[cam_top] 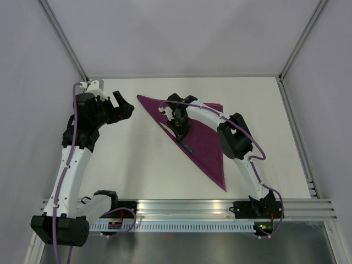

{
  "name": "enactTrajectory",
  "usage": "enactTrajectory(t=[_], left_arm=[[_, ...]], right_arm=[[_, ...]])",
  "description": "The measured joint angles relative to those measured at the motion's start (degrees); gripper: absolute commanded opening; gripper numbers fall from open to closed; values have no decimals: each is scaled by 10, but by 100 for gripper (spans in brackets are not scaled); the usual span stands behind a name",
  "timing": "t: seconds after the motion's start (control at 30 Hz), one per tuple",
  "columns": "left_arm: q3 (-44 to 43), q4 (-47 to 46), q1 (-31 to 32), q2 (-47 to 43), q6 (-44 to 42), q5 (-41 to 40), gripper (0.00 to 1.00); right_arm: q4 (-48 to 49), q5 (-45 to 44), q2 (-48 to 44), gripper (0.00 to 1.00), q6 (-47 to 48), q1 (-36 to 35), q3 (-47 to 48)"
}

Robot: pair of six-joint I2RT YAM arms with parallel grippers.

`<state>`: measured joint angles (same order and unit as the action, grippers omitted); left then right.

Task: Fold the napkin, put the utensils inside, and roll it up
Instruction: Place the utensil onto the napkin

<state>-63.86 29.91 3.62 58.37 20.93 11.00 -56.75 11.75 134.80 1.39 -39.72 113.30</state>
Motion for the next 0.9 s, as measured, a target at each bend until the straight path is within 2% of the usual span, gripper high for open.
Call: enactTrajectory(t=[0.9], left_arm=[[0, 0, 0, 13, 0, 0, 100]], right_arm=[[-1, 9, 4, 0, -31, 6, 9]])
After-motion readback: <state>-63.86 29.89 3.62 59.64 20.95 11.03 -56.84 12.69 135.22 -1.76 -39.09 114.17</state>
